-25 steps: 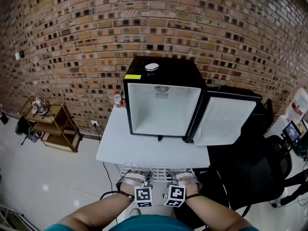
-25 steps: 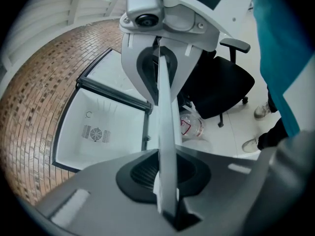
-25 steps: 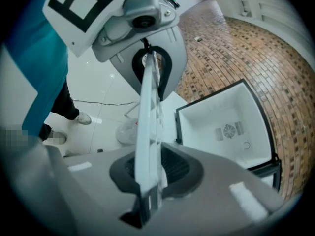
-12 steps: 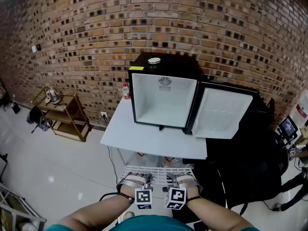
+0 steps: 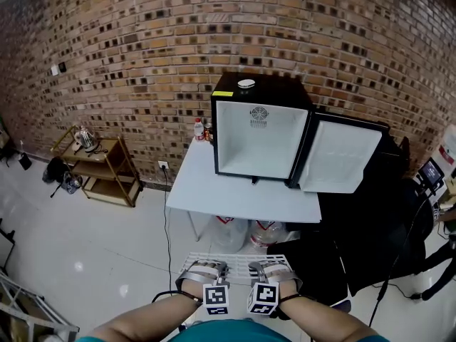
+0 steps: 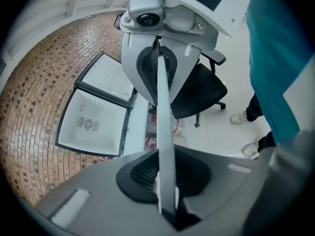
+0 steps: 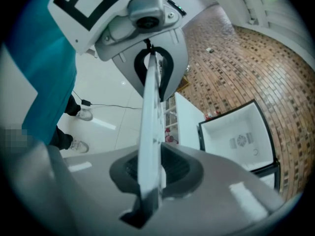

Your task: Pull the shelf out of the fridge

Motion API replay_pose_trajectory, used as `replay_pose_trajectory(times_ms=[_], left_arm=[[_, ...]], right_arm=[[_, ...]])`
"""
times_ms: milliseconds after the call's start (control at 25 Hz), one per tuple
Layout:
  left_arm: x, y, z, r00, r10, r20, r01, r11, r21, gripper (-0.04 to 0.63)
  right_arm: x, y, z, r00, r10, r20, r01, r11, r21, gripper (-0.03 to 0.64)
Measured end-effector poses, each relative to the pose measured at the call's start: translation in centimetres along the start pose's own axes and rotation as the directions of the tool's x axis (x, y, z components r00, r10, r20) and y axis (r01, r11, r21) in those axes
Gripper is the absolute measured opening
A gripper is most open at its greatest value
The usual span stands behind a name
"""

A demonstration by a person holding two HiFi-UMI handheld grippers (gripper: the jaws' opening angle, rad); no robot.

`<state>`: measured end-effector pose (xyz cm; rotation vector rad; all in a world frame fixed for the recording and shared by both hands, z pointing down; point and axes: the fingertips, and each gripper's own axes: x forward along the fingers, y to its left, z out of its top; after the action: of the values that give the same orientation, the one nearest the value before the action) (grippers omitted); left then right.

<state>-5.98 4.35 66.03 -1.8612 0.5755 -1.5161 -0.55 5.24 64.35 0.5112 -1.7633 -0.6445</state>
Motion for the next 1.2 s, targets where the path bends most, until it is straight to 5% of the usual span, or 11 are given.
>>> replay_pose_trajectory(times_ms=[360,840,1200], left_arm=[[-4.0,-6.3,-5.1,0.992,-0.101,0.076,0.1,0.995,0.016,0.029],[-3.6,-13.2,2.0,0.965,-0.249,0.078,0.254,0.965,-0.06,0.032],[-3.4,-13.0,4.4,0.95,-0.299,0.092,0.304,0.951,-0.054,0.034]], right_arm=[[-0.8,6.1,6.7,0.996,0.074,-0.055,-0.07,0.996,0.058,0.031],[-4.7,12.7,0.6,0.977,0.213,-0.033,-0.208,0.973,0.099,0.031],[-5.4,12.7,-1.3,0.974,0.227,-0.024,-0.222,0.967,0.126,0.031]])
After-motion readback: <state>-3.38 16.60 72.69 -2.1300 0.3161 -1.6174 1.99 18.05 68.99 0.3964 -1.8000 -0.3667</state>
